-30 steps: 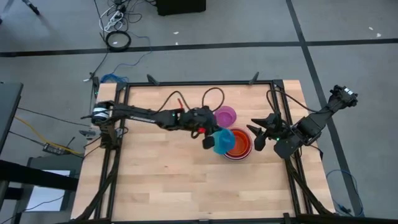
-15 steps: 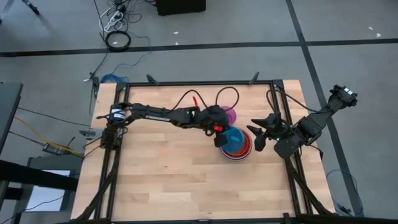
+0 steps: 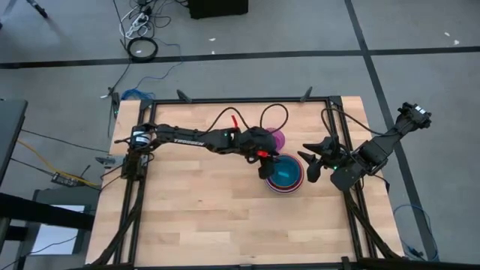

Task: Nest bowls inside each other
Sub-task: Stack the violet bowl on top of blue bowl

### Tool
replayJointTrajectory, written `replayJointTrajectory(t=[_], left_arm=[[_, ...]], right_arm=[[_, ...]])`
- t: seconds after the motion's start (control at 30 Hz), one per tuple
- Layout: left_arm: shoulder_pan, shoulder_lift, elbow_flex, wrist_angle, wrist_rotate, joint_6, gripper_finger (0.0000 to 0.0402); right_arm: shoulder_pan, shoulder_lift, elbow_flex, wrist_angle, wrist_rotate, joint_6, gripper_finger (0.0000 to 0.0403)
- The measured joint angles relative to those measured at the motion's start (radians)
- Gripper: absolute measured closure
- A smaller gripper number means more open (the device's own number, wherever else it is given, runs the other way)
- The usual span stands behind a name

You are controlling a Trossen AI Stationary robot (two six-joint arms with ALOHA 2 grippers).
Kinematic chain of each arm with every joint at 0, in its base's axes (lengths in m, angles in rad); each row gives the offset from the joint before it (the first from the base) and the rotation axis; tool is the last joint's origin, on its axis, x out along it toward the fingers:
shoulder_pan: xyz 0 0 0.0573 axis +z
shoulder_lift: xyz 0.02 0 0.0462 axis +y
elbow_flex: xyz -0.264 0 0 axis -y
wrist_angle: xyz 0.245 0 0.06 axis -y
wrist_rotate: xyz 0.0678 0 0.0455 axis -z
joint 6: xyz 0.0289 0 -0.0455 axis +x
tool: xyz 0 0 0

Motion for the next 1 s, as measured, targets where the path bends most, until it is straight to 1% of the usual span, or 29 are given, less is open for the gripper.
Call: replayJointTrajectory(t=[0.23,0.33,0.47,0.57,0.63,0.73,0.83,0.9,1.0], left_arm=[[-0.002,-0.056,0.000,-0.012,0.001,0.029,0.0264],[-0.009,-0.106,0.000,-0.115,-0.005,0.066,0.0264],[-0.031,-0.207,0.001,-0.267,-0.090,0.104,0.0264],[-0.053,-0.277,0.001,-0.365,-0.153,0.110,0.0264],[-0.067,-0.317,0.001,-0.428,-0.186,0.111,0.0264],[-0.087,-0.369,0.001,-0.519,-0.246,0.106,0.0264],[-0.109,-0.398,0.001,-0.612,-0.315,0.079,0.0264],[-0.125,-0.409,0.001,-0.662,-0.350,0.057,0.0264],[-0.149,-0.414,0.001,-0.711,-0.397,0.024,0.0264]], right_arm=[[0.000,0.000,0.000,-0.010,-0.010,0.018,0.0239],[-0.017,0.000,0.000,-0.011,0.008,0.018,0.0239],[-0.089,0.002,0.000,-0.008,-0.005,-0.005,0.0239],[-0.183,0.011,0.000,0.034,-0.084,-0.083,0.0238],[-0.257,0.024,0.000,0.093,-0.154,-0.174,0.0238],[-0.388,0.053,0.000,0.238,-0.278,-0.342,0.0236],[-0.516,0.100,0.000,0.389,-0.428,-0.471,0.0237],[-0.596,0.143,0.000,0.463,-0.524,-0.521,0.0238],[-0.688,0.218,0.000,0.514,-0.647,-0.547,0.0239]])
